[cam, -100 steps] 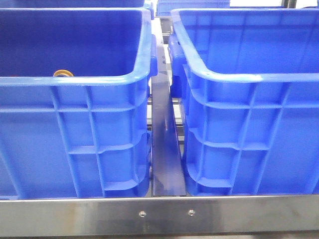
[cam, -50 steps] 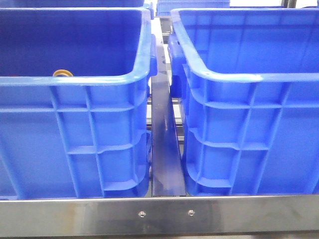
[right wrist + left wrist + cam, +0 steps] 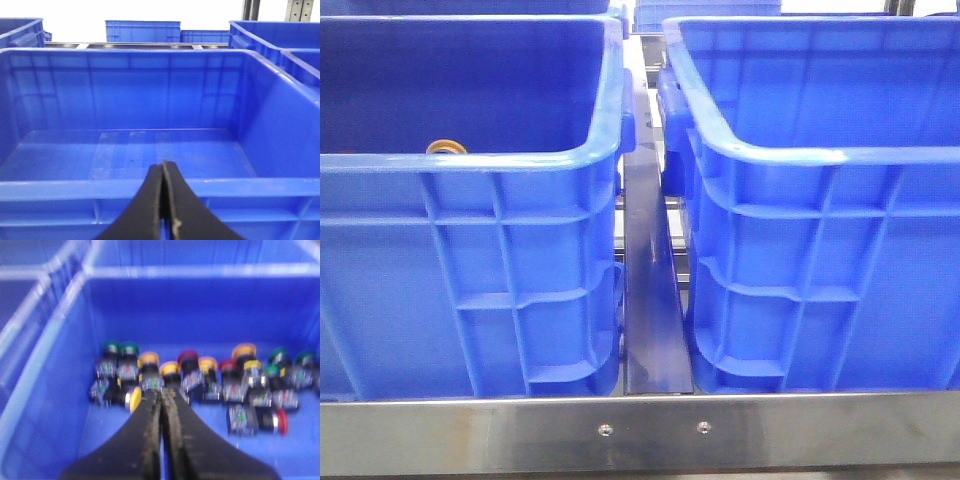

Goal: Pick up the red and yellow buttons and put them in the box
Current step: 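Lower the left gripper into the button bin toward a red-capped button, then close the left gripper on the red-capped button body and lift it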

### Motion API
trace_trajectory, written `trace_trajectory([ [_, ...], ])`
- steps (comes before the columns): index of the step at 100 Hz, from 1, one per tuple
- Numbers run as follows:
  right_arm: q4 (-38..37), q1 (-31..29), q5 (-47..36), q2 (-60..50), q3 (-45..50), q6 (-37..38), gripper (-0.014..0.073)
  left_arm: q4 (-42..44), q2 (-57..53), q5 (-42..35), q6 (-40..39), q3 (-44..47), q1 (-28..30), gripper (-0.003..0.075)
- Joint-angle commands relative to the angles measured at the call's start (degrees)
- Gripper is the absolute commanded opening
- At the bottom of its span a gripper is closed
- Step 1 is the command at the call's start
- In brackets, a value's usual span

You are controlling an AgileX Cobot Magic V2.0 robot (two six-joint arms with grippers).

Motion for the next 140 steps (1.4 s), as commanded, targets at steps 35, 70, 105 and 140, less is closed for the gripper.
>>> trace_trajectory([
  [35,-0.46,-0.09,-4.24,-1.19,0.25,0.24,-0.0102,-2.51,30.68,4.91,3.28,-21.76,-3.50,0.0544],
  [70,-0.46,-0.09,-4.24,-1.19,0.25,0.24,-0.0102,-2.64,54.47,21.77,3.28,-39.67,-6.80,0.0555],
  [105,-0.46,-0.09,-4.24,-1.19,0.25,0.24,-0.0102,12.61,68.02,26.51,-6.55,-48.66,-13.72,0.0555],
  [140,-0.46,-0.09,-4.24,-1.19,0.25,0.24,-0.0102,13.57,74.79,27.84,-7.84,-51.00,-13.96,0.0555],
])
